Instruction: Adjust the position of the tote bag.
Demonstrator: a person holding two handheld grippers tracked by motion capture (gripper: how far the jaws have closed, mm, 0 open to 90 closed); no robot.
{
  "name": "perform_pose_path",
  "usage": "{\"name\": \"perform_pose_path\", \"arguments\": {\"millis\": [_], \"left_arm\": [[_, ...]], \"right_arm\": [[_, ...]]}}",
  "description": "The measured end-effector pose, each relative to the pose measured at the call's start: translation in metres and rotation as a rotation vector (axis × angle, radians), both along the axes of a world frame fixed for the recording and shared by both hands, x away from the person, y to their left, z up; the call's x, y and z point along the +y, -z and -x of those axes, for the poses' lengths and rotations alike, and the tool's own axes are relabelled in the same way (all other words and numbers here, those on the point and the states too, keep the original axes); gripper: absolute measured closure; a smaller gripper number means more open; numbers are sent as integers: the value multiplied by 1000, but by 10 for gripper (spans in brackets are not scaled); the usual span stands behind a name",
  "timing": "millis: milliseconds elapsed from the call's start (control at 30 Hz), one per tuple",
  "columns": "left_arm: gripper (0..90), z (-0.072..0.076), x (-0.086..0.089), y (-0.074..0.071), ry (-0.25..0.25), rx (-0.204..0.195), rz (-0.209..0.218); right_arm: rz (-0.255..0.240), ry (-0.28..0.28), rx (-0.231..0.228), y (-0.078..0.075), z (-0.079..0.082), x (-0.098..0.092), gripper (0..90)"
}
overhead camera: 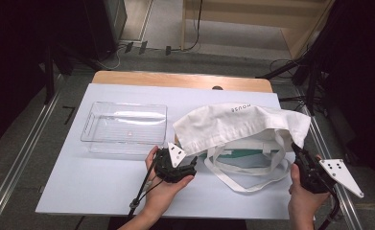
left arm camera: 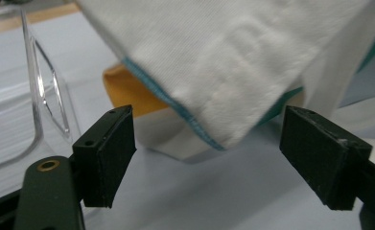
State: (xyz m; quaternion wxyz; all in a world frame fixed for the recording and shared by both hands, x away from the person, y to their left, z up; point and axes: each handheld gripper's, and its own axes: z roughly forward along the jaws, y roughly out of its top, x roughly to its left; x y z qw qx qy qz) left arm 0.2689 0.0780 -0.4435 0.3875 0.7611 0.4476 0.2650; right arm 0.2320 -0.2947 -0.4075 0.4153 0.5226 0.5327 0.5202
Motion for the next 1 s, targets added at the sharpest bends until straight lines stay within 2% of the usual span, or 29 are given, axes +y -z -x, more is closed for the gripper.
{"name": "perform_pose_path", "arguments": {"millis": [67,133,167,200,333,400,433,467,500,600,633,700,767,833,867,900,933,1000], "left_arm": [[202,-5,3,0,-21,0,-8],[213,-7,6,-1,-20,7,19],[234,-6,9,-4,-17,-13,27],[250,-6,9,-4,-17,-13,27],[325,-2,16,-17,-16,-103,88],[451,-4,17,-20,-9,-116,97],[592,-11,18,-21,6,-93,110],[644,-11,18,-21,6,-93,110],[691,-16,23,-23,7,-71,154],[828,-18,29,-28,1,-87,171],[857,-19,34,-35,19,-96,191],[867,-20,36,-39,27,-100,198],[884,-22,39,-45,46,-101,219],[889,-25,39,-53,72,-96,259],[890,-25,39,-53,72,-96,259],[891,-24,41,-61,100,-105,290],[891,-24,41,-61,100,-105,290],[891,-21,44,-72,131,-134,325]], "right_arm": [[0,2,1,1,0,-1,837],[-4,1,6,2,1,-2,838],[-2,1,6,2,1,-2,838],[-2,1,6,2,1,-2,838],[-1,-2,7,2,1,0,837],[-3,-5,9,2,1,0,838],[-1,-9,7,2,1,1,838],[-4,-10,10,1,1,2,837],[4,-12,6,1,1,3,838],[6,-12,4,1,1,3,838],[-1,-11,4,-1,2,1,839],[-7,-9,2,-1,2,0,839],[-25,-20,-9,-5,2,2,840],[-19,-34,-21,-11,4,7,841],[-19,-34,-21,-11,4,7,841],[-27,-52,-34,-17,5,11,841],[-27,-52,-34,-17,5,11,841],[-28,-62,-50,-23,8,12,841]]}}
